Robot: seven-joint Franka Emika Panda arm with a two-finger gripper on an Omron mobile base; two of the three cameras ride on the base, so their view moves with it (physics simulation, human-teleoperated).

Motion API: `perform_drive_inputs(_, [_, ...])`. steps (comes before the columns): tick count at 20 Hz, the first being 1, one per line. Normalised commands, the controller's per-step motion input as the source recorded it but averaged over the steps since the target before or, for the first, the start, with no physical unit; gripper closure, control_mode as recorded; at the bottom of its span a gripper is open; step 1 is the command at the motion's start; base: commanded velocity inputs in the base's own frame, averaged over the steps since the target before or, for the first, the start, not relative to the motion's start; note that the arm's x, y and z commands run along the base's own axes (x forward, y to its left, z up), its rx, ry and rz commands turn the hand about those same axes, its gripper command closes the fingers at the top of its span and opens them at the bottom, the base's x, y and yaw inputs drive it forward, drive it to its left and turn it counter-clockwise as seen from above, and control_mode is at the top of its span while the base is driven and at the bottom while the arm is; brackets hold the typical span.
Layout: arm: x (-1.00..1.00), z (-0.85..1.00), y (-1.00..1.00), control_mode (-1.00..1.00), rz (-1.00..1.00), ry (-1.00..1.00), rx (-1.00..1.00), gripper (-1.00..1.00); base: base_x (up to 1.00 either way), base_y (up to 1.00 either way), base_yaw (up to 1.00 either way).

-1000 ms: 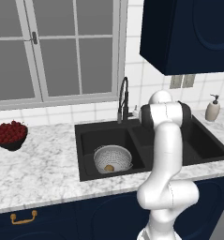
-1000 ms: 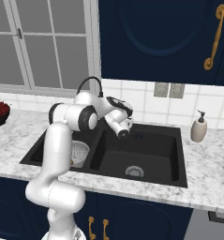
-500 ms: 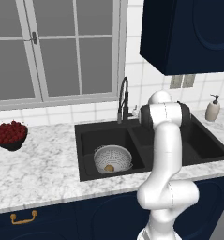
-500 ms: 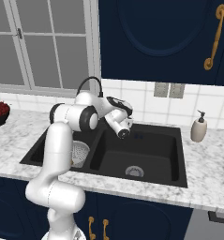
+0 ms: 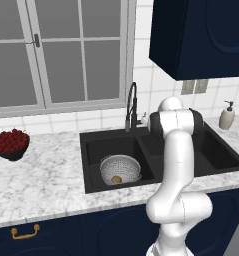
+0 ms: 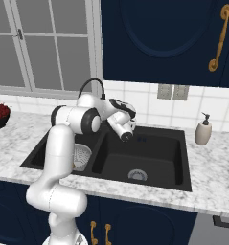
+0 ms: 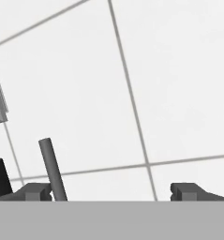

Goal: Put the colander in the sink, put the kiwi in the colander, and turn on the sink faucet and pour water over the colander.

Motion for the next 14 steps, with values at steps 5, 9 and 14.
perform_drive_inputs(5, [0.13,0.0,0.0,-1.0,0.0,0.0,0.0,-1.0,0.0,0.0,0.0])
perform_drive_inputs(9, [0.07,0.0,0.04,-1.0,0.0,0.0,0.0,-1.0,0.0,0.0,0.0])
perform_drive_inputs(14, [0.04,0.0,0.06,-1.0,0.0,0.0,0.0,-1.0,0.0,0.0,0.0])
